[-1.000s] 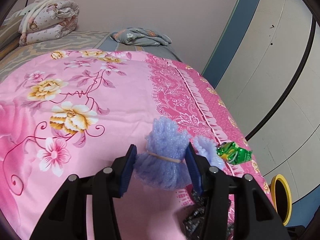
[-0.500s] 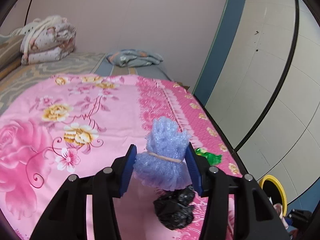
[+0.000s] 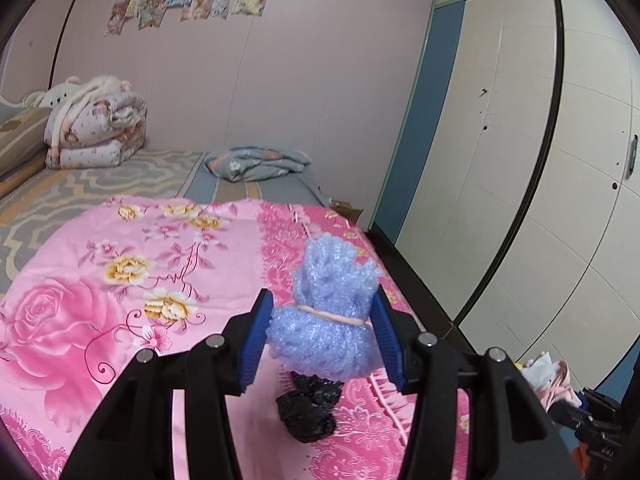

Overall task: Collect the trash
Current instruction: 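Carry the bubble-wrap bundle and beige cloth over the yellow bin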

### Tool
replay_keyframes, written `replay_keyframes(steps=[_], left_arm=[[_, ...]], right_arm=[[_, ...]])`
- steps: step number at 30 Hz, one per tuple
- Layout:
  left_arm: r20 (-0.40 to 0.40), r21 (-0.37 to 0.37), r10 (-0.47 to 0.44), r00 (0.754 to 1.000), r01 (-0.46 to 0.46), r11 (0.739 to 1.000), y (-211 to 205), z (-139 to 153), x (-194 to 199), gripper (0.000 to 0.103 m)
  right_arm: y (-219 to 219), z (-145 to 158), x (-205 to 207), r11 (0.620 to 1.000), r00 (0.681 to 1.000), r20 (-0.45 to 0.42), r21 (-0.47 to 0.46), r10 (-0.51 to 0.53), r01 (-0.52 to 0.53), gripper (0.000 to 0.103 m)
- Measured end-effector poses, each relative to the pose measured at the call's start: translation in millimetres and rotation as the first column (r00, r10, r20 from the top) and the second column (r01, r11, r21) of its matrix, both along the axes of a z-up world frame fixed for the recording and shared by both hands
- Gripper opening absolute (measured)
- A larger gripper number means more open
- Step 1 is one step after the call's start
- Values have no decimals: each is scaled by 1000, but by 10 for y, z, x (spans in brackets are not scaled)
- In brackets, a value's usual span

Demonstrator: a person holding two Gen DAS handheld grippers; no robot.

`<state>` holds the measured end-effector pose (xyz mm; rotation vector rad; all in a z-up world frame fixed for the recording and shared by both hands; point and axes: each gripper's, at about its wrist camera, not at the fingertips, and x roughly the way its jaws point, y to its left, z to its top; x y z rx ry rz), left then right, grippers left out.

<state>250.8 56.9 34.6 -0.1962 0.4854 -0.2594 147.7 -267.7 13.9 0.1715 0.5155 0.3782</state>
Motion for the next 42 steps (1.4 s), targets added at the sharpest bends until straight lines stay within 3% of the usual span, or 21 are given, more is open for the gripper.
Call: replay_keyframes(steps=[10,21,33,42], left_arm=[[98,6,-50,994,50,999,-381,426,-388,47],[158,-12,-124,980,127,992,-767,661,-590,47],[232,-46,-199,952,215,976,-1255,846,-722,47],[217,-14,-278,936,288,958,-1925,673,-685,47]], right_arm=[[-389,339,-272,996,992,93,31,-86,83,30],[-896,641,-528,979,963,176,74,-202,192,30],[-1449,752,-838,935,903,244,93,-354,341,31],[-1815,659,-975,877,842,249,94,-478,470,31]])
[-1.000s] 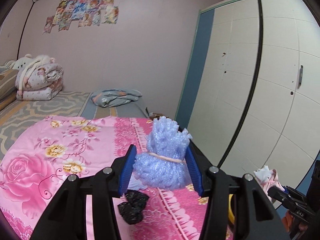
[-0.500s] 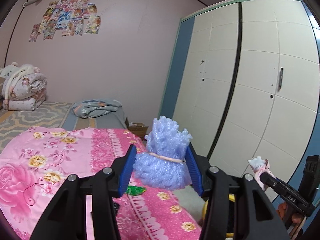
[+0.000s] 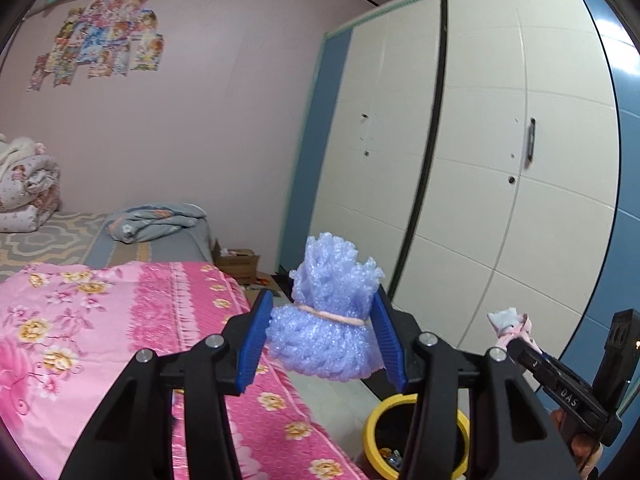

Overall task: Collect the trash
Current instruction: 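Carry the bubble-wrap bundle and beige cloth over the yellow bin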

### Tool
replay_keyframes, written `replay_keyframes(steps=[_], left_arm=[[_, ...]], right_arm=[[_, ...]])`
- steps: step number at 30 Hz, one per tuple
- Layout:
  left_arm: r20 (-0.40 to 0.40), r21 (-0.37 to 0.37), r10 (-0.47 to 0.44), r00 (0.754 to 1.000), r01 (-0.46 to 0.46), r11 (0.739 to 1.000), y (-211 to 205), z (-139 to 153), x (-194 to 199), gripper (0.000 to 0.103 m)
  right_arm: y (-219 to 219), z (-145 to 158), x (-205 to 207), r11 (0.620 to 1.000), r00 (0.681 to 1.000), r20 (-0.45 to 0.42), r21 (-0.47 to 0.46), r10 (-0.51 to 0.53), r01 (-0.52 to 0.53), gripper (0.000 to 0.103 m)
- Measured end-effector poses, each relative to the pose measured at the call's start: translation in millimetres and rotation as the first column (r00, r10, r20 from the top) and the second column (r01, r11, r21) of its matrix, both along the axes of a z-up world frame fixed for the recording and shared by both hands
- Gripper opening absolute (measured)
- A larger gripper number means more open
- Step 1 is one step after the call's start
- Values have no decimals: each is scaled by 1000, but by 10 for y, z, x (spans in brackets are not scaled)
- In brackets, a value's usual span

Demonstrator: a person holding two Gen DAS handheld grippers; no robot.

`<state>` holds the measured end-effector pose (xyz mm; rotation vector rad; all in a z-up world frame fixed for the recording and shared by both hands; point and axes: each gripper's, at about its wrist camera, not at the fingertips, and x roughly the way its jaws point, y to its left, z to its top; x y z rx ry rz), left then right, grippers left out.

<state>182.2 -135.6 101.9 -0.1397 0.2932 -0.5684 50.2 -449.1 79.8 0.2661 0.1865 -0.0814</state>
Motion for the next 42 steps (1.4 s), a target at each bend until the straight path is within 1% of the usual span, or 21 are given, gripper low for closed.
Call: replay_keyframes(steps=[8,13,17,26,33,42], left_arm=[[-16,44,-51,999,52,998,-621,-287,76,48],[-60,75,-97,994,101,992,-1019,-536,174,48],[-99,97,-125,987,134,986,-1269,-709,277,48],[-190,148,-158,969,188,971,-1734,-1161,489,48],[-254,183,-160,954,210,961,-1966,-1494,635,48],[-324,224,-157,933,237,945,-2229,-1867,766,48]], right_arm=[[-512,-245,-63,988,988,-28,6,-153,153,32],[-747,-448,28,980,978,-75,24,-193,196,32],[-930,-617,104,976,970,-120,32,-212,217,32],[-1132,-1011,275,969,951,-210,46,-229,243,32],[-1221,-1301,383,965,931,-280,47,-236,259,33],[-1344,-1658,643,963,898,-383,68,-218,262,34]])
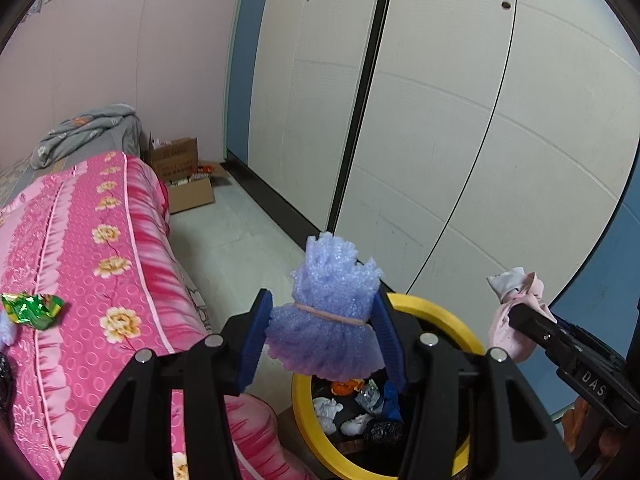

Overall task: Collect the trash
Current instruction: 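Carry the bubble-wrap bundle and beige cloth over the yellow bin, then open both tools to drop the bundle and cloth into the bin, then move both tools back over the bed toward the remaining trash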

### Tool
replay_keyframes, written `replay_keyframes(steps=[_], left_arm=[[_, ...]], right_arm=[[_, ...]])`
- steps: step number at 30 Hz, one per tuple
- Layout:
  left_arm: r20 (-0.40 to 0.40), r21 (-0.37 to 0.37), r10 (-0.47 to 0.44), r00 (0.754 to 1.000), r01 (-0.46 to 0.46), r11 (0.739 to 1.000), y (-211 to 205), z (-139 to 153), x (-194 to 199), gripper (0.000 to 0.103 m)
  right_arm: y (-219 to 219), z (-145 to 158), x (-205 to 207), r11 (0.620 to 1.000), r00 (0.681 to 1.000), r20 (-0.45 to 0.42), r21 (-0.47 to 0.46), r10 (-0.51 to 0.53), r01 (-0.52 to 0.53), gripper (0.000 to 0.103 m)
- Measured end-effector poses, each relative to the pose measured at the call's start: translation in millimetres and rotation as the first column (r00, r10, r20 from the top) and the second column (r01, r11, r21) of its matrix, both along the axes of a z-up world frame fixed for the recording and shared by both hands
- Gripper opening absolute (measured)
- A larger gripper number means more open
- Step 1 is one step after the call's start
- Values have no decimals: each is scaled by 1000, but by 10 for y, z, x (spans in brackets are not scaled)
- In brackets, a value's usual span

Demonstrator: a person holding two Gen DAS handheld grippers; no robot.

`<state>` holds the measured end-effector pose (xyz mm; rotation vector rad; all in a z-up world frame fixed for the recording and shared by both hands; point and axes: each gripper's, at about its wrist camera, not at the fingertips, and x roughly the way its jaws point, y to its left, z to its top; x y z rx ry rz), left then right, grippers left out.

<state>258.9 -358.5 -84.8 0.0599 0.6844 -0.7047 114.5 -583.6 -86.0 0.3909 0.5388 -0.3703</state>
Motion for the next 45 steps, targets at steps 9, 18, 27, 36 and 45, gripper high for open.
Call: replay_keyframes(steps=[9,18,27,36,45], left_arm=[[-50,43,-14,999,16,999,-161,-286,90,48],[-58,53,-31,998,34,998,-237,-341,40,61],[-50,-4,-3,999,3,1000,-55,-184,8,88],[10,-33,56,998,-56,998,274,93,-18,95],[53,-33,138,989,-137,990,819,263,-42,95]], right_arm=[[-70,-251,132,999,998,-61,20,-26,28,34],[-91,-408,73,998,992,-111,9,-57,59,39],[-71,-310,-101,995,990,-99,-10,-96,96,62],[18,-71,-227,997,997,-19,-16,-79,79,76],[245,229,-211,999,998,60,-32,15,-13,84]])
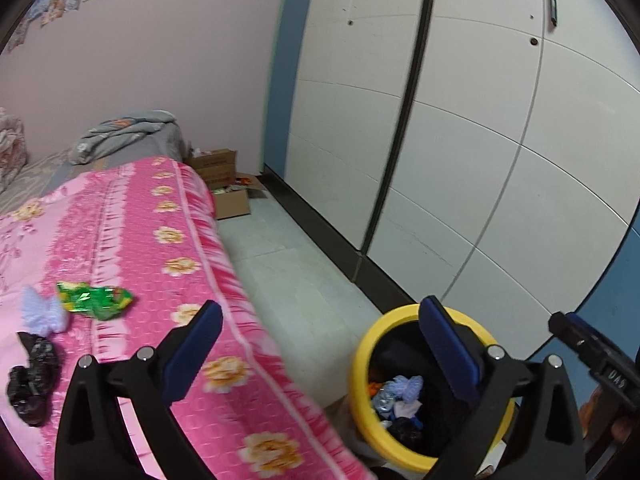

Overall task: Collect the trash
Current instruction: 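Move both tools back over the bed toward the remaining trash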

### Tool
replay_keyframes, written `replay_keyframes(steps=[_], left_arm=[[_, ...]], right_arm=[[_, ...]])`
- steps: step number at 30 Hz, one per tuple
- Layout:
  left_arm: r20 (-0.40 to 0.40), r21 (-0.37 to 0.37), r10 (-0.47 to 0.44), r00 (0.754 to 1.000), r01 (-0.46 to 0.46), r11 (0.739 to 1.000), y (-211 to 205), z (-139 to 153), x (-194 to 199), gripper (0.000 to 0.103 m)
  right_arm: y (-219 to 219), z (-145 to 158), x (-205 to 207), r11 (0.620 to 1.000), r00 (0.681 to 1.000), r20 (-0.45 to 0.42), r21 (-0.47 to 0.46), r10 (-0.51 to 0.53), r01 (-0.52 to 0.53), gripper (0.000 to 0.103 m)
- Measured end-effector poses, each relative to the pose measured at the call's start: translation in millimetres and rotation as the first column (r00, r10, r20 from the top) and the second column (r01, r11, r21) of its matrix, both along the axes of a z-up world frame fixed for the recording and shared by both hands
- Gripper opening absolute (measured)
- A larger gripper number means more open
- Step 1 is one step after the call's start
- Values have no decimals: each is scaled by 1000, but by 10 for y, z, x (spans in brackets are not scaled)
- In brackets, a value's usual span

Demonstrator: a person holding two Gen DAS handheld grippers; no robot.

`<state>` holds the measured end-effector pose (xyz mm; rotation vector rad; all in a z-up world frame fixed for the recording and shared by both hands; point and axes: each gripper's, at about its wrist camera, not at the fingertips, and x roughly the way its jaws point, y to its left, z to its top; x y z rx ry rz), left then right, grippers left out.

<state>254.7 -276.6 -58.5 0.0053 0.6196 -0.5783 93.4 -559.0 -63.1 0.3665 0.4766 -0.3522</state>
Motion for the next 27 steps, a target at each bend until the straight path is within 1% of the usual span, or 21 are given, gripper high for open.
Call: replay_keyframes(steps=[3,5,8,10,13,18,27], left_arm=[[15,-3,36,999,-36,999,243,54,-4,95],[24,-9,62,998,-62,998,412,96,-3,95],[36,-15,98,995,-97,995,696,146,-12,95],[49,-4,126,991,-126,992,850,160,-20,95],[59,11,165,985,-166,986,1101,144,-37,95],[53,49,238,970,-240,969,1564,66,-3,95],[32,97,324,946,-325,941,2178,-122,37,95]], right_arm=[[140,118,62,998,997,30,-9,65,-64,86],[270,211,104,994,993,51,-35,103,-101,89],[448,346,173,984,982,82,-58,170,-166,91],[570,425,235,976,973,95,-68,211,-205,91],[752,516,334,966,963,99,-90,253,-244,92],[1021,587,522,949,946,95,-96,310,-301,93],[1556,670,813,900,904,70,-153,421,-407,95]])
